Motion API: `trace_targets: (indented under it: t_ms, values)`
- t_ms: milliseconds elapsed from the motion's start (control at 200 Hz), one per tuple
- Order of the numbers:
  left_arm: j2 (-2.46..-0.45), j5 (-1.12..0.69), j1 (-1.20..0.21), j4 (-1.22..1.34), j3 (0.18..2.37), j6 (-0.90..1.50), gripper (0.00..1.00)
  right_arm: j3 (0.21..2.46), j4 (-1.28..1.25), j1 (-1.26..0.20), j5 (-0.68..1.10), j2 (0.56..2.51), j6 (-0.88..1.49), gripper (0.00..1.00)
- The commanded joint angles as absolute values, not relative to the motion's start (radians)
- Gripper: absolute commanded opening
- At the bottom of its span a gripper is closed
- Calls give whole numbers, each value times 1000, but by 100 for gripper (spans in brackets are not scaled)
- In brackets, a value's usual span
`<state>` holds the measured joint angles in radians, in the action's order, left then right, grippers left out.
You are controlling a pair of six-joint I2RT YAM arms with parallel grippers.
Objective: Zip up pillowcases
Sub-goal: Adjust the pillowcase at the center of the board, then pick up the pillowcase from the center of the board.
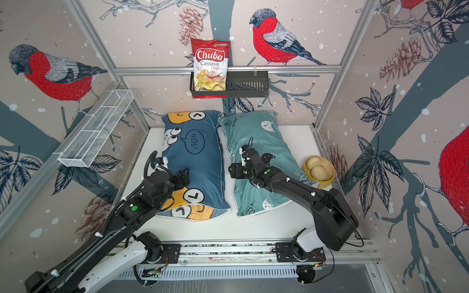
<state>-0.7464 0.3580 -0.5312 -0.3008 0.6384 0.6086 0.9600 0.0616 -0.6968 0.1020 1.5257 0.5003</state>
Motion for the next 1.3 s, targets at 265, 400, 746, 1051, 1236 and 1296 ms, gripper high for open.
trace_targets:
  t_ms: [265, 400, 746, 1051, 1236, 1296]
  values:
    - [-807, 248, -431, -227, 539, 540, 88, 952, -28, -510, 181, 1591, 472, 69]
    - [-846, 201, -430, -183, 530, 557, 88, 968, 20, -517, 188, 1519, 440, 71]
    - [-921, 9, -430, 43, 436, 631, 86, 880, 146, -671, 276, 1264, 425, 89]
    - [-1031, -44, -500, 235, 434, 730, 81, 777, 13, -848, 302, 1249, 537, 67]
    - [-1121, -71, -568, 331, 468, 776, 80, 785, -85, -862, 320, 1401, 569, 57]
    - [-1142, -76, -586, 356, 472, 786, 80, 796, -114, -860, 322, 1443, 571, 55]
